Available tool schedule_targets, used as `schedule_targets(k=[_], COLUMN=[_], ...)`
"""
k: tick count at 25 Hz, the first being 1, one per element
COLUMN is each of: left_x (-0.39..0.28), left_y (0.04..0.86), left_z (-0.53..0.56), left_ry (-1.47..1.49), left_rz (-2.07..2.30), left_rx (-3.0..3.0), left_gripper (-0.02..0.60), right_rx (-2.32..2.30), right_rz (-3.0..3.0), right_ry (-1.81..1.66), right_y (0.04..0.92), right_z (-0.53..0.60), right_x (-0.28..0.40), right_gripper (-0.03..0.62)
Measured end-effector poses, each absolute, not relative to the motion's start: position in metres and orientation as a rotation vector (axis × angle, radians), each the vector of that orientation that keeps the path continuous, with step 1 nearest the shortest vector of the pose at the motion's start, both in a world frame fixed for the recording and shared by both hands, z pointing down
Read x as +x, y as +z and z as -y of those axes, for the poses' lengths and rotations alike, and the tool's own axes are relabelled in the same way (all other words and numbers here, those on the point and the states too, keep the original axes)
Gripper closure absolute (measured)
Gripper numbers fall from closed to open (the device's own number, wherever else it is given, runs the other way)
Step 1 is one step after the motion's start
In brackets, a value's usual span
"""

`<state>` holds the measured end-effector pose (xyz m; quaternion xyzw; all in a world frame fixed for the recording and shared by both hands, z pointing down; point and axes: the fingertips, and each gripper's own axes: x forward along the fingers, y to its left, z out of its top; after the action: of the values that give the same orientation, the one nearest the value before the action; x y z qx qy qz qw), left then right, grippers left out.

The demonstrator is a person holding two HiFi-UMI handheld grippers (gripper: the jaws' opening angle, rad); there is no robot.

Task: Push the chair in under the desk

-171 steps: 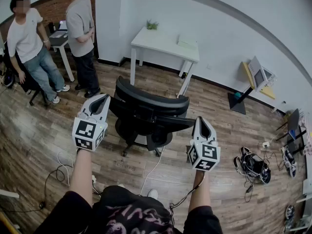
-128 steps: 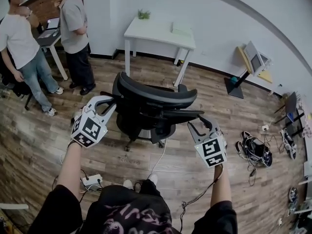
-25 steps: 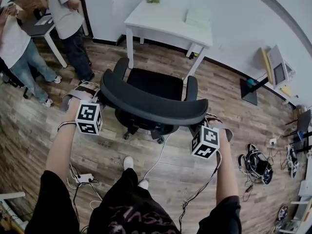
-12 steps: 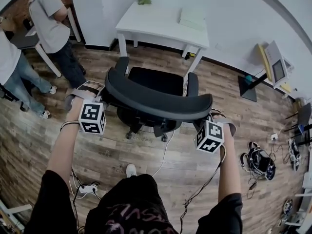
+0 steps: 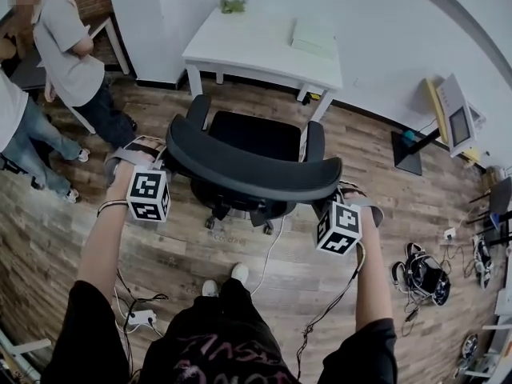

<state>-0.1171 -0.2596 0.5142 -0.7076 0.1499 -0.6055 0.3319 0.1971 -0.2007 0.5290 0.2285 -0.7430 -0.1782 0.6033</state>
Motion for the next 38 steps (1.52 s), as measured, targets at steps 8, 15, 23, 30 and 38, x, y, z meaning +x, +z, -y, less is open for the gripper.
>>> schedule_targets(k=[8,15,23,30,38], left_x=[-0.095,-0.088,-0.09,-0.094,-0.096], left_y=[0.514,0.514,0.517,0.528,0.533], left_z=[0.33,0.368,0.408,0.437,0.451], left_ry=[-1.611,-1.604,-1.591,-1.604,-1.575], left_rz=[-0.392,-0.406,-0.44,-0.453,-0.444], left_rx=[-1.861,-1.861,-1.87,-1.852,-1.895], left_gripper=[0.448,0.448,0.451,0.486,0.491], right_rx=[0.517,0.508,0.488,0.471,0.462], right_rz=[1.728,1.733,1.723,1.721,1.724], right_ry=[-0.416,-0.432,-0.435,-0.428,-0.408], right_y=[0.526,0.529,0.533,0.538,0.54], right_z=[0.275,0.319,0.365,0.387,0.397], right_x=[0.221,0.227,0.229,0.224,0.219], right_gripper=[0.507,0.505,0.505,0.51,0.51])
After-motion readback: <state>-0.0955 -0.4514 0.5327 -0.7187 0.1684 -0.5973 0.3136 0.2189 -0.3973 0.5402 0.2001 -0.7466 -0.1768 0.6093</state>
